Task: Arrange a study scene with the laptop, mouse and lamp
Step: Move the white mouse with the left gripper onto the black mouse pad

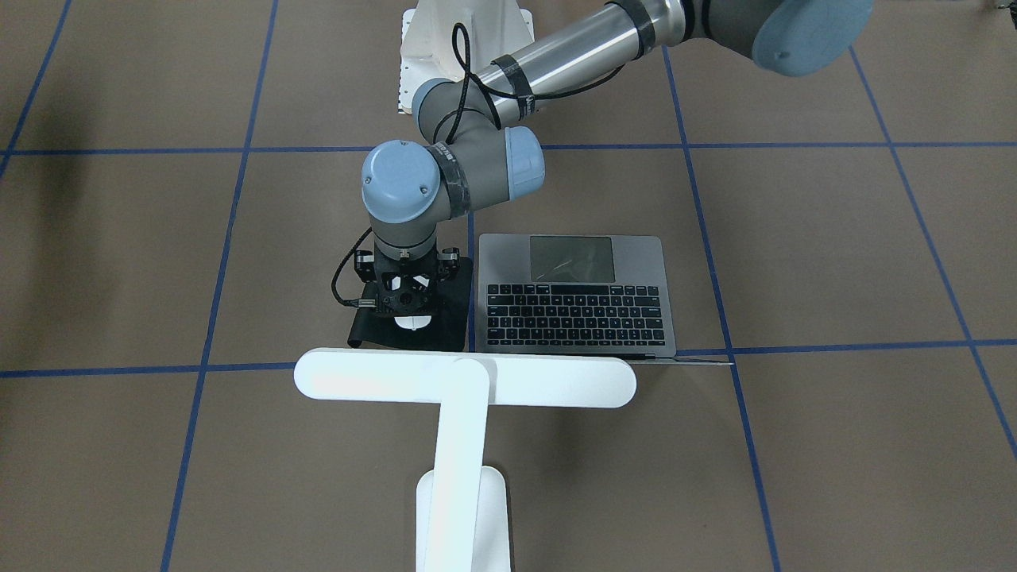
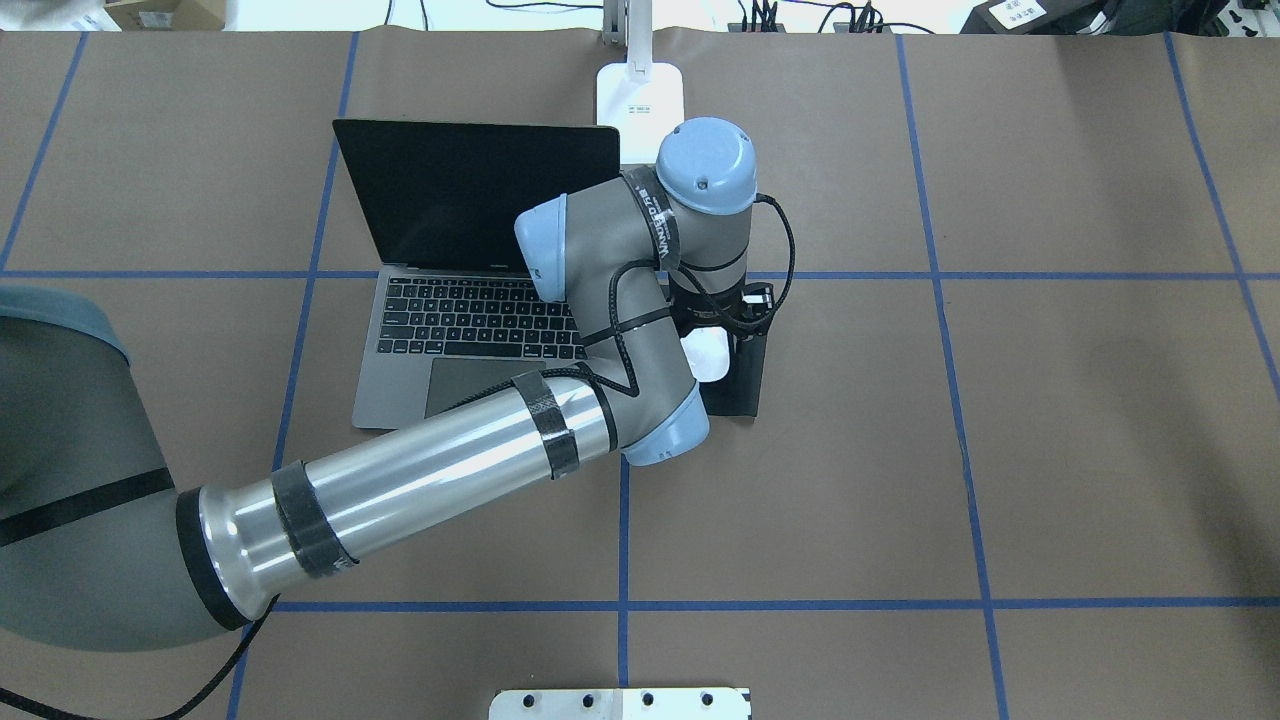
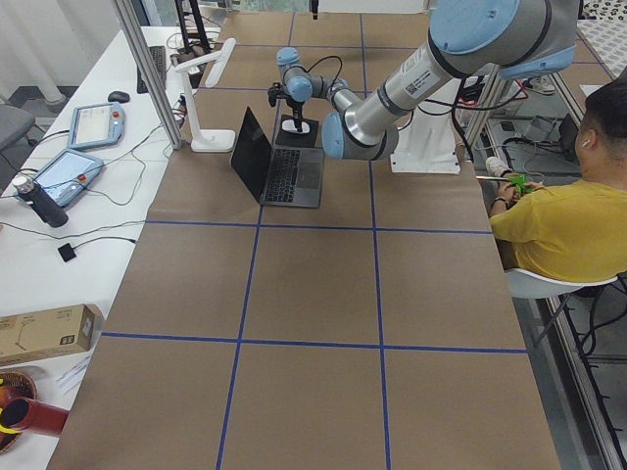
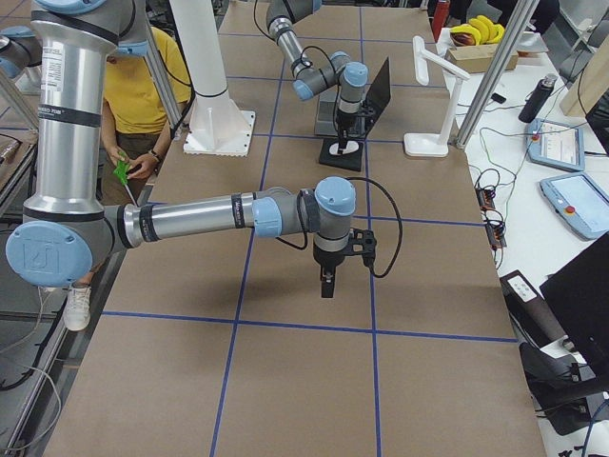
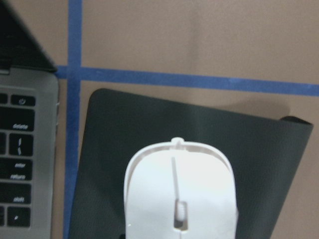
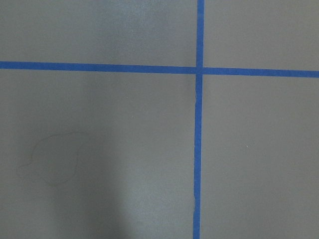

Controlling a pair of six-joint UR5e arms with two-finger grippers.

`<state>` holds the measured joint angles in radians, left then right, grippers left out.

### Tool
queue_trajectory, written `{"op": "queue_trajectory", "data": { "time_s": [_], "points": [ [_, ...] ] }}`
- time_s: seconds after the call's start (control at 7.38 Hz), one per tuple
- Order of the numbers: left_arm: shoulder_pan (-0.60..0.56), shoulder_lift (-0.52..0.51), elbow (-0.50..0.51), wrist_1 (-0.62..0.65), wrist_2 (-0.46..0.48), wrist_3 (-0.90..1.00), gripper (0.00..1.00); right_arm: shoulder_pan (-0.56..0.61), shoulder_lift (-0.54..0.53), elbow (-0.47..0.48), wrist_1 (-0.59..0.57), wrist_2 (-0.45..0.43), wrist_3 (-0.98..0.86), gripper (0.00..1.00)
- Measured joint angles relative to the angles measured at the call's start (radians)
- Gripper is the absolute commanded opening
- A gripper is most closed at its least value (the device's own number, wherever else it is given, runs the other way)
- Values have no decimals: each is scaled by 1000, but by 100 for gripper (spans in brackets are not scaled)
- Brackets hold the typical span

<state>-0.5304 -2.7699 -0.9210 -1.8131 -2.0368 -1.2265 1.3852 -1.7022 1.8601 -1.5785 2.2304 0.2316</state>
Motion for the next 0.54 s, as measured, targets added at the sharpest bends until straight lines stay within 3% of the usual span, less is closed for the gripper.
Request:
{"op": "queue_trajectory", "data": {
  "time_s": [0.27,0.54],
  "points": [
    [12,7,-11,0,26,13,100,0,1,-1,0,0,0,100],
    [6,48,-98,13,22,16,100,0,2,-1,0,0,-1,100]
  ]
}}
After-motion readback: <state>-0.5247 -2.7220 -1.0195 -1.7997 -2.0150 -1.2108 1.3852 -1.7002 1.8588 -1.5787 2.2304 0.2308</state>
